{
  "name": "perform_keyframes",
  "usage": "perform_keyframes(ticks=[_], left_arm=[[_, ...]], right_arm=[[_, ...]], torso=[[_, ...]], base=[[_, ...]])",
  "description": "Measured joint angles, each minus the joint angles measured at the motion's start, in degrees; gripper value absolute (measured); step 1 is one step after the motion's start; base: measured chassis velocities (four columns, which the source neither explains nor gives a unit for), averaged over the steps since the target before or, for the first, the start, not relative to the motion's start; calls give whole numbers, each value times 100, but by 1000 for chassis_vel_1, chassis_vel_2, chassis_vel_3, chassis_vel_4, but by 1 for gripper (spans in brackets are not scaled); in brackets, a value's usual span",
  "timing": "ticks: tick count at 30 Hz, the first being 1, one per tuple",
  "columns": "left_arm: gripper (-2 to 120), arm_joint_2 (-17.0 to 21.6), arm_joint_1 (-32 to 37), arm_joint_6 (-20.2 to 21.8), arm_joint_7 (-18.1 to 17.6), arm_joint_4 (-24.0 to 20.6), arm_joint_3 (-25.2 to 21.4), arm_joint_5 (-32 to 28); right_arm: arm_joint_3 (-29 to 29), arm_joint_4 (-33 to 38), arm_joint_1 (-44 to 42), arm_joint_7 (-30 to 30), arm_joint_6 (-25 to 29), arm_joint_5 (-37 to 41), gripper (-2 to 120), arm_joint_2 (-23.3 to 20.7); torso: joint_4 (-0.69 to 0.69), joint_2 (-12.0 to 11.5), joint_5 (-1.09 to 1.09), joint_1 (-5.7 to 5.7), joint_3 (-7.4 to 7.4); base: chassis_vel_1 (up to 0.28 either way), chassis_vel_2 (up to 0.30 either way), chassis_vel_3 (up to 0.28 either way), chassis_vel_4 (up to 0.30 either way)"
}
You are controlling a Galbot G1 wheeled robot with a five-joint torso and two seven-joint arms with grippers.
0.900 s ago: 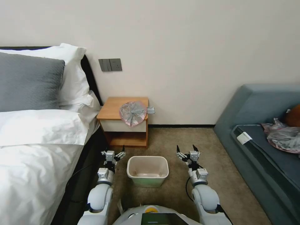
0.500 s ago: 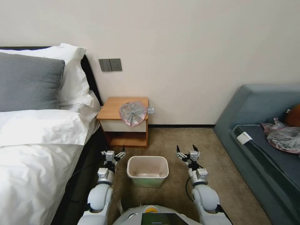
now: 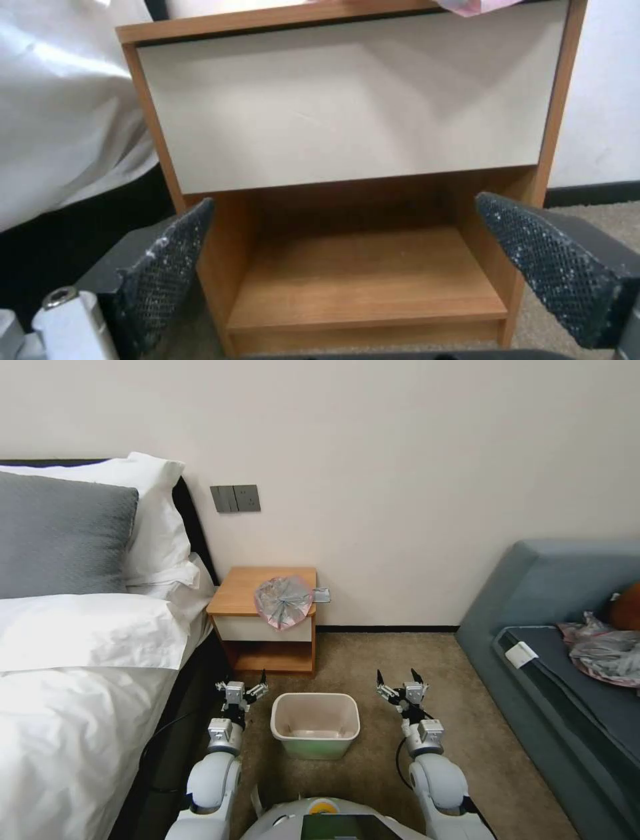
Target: Pick up the garbage bag from the table and place it over the trash can.
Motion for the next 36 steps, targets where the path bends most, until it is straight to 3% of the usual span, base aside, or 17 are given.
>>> perform_keyframes(ticks=[29, 31, 34, 36], left_arm=[[100, -1, 5, 6, -2, -22, -12, -4], [100, -6, 21, 33, -11, -111, -46, -16], [100, -46, 113, 215, -89, -678, -284, -105], [100, -56, 135, 259, -108, -811, -341, -127]], right_arm=[[3, 31, -19, 3, 0, 0, 100, 1], [16, 120, -58, 12, -3, -1, 100, 12], [118, 694, -302, 91, -43, -7, 100, 96], [141, 827, -358, 110, -54, -9, 100, 115]], torso=[[0, 0, 0, 0, 0], [0, 0, -1, 0, 0], [0, 0, -1, 0, 0], [0, 0, 0, 0, 0]], base=[[0, 0, 0, 0], [0, 0, 0, 0], [0, 0, 0, 0], [0, 0, 0, 0]])
